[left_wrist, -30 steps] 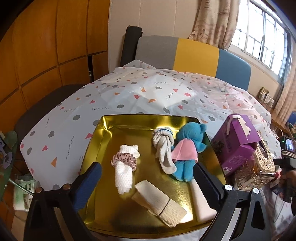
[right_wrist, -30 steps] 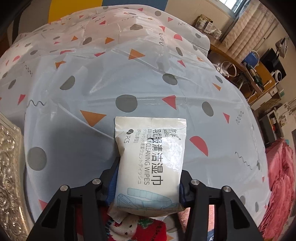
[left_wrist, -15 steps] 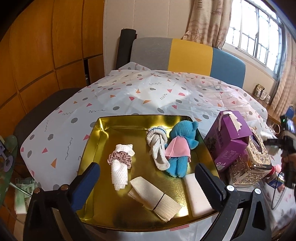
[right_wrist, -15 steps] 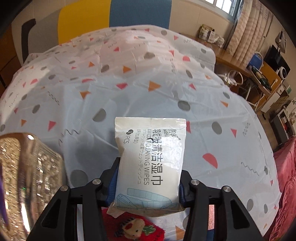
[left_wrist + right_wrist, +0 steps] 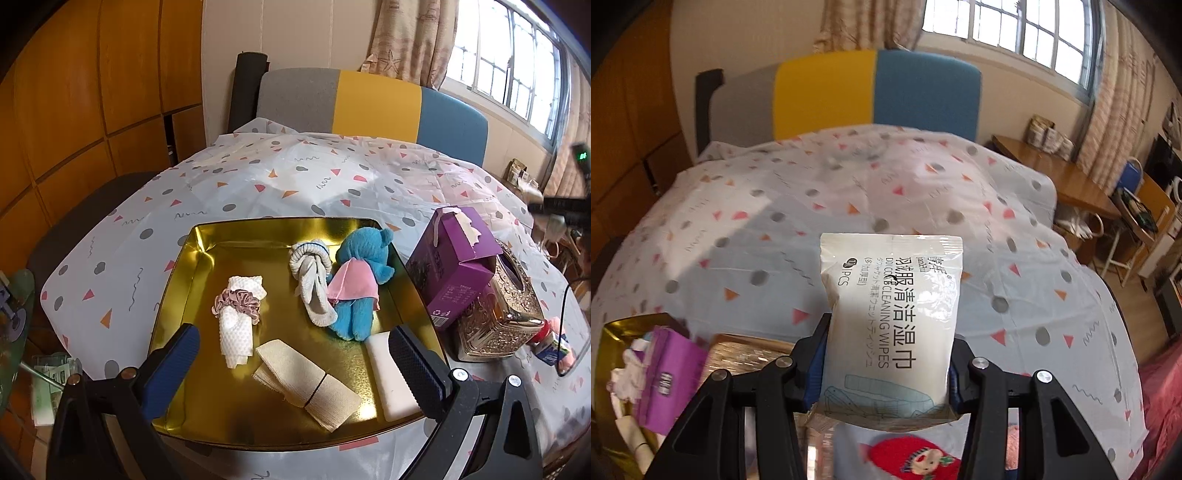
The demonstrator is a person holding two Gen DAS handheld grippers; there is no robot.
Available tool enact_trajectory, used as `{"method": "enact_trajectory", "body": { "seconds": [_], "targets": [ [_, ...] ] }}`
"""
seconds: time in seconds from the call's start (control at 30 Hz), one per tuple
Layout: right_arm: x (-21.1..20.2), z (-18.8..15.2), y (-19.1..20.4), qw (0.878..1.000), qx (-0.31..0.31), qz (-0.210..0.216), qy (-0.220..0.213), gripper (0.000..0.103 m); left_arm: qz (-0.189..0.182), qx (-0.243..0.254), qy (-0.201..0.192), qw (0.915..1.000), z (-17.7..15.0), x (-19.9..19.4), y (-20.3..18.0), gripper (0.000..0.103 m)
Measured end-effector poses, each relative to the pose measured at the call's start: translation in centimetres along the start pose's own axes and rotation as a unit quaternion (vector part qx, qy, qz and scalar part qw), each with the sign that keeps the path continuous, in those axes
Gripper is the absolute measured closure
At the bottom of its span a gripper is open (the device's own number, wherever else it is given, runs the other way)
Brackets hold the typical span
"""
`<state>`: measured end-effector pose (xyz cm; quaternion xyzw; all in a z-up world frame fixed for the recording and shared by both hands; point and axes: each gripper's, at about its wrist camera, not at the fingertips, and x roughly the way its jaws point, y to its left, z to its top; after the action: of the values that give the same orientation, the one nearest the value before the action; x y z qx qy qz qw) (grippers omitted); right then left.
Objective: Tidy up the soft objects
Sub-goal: 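Carry the white wipes packet into the gold tray and release it with the right gripper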
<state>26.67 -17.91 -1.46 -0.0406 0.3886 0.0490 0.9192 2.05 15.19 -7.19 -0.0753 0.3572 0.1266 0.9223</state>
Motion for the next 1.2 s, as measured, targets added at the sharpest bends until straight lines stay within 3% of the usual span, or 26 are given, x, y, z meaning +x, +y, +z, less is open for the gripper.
{"method": "enact_trajectory", "body": {
  "seconds": [0.23, 0.43, 0.67, 0.97, 1.2],
  "targets": [
    [-4.4, 1.1, 7.6, 0.993, -0.063, 0.087, -0.042, 0.052, 0.011, -0.021, -0.008, 0.9997, 0.2, -0.4, 1.7, 0.0],
    [-6.4, -1.0, 14.7, 0.979, -0.119, 0.163, -0.039, 0.052, 0.029, -0.037, -0.013, 0.9988, 0.0, -0.7, 3.5, 0.0],
    [-5.7, -6.5, 21.5, 0.959, -0.17, 0.227, 0.017, 0.052, 0.041, -0.054, -0.023, 0.9974, 0.0, -1.4, 4.8, 0.0],
    [-2.1, -13.0, 25.9, 0.945, -0.193, 0.244, 0.103, 0.052, 0.039, -0.063, -0.019, 0.997, -0.2, -1.3, 5.4, 0.0],
    [0.0, -15.2, 26.9, 0.94, -0.186, 0.244, 0.152, 0.051, 0.04, -0.06, -0.014, 0.9973, -0.3, -1.0, 5.3, 0.0]
  ]
}}
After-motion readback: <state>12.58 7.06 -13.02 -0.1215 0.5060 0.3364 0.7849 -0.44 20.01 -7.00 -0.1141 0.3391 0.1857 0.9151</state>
